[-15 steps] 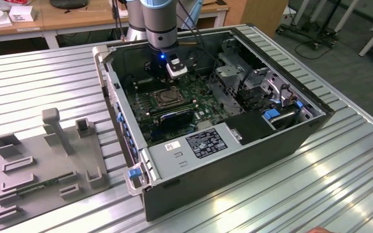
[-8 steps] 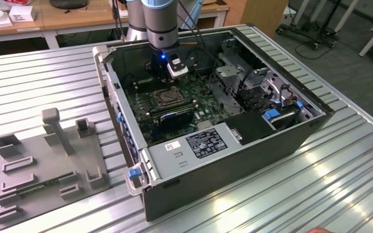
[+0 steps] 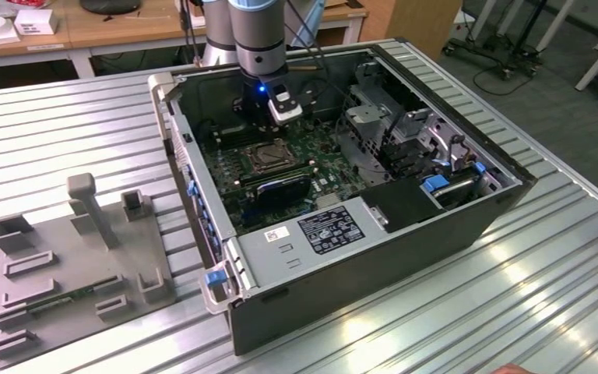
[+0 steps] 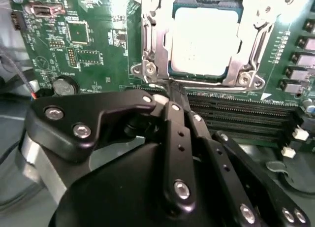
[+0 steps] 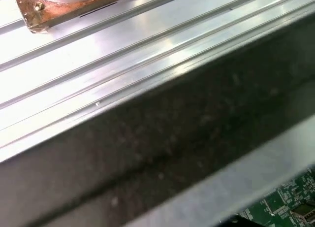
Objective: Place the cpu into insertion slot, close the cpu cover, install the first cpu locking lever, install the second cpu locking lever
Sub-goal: 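Install the first cpu locking lever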
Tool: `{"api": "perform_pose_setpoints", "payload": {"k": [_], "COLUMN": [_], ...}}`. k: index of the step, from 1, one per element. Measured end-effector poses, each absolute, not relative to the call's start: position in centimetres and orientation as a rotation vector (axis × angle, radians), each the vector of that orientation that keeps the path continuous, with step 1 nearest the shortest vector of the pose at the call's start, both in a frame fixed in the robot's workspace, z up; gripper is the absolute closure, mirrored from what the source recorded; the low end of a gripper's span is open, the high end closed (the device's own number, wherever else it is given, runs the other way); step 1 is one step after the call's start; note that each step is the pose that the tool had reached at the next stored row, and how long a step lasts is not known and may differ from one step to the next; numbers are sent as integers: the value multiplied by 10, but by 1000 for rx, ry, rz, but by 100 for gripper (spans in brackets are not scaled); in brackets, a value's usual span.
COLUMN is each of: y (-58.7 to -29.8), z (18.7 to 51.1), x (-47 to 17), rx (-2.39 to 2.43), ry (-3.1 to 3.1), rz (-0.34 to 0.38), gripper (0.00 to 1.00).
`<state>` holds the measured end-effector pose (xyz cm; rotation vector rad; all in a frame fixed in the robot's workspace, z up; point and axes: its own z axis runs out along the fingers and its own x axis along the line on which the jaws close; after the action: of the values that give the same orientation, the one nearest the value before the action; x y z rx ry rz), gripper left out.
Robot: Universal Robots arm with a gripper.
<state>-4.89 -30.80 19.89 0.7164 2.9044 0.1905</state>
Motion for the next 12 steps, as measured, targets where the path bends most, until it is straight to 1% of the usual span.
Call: {"api": "perform_pose_setpoints", "payload": {"k": [12], "y": [-308], "z": [213], "x": [-49], "rx": [718], "ry": [2904], "rz": [191], "gripper": [90]}}
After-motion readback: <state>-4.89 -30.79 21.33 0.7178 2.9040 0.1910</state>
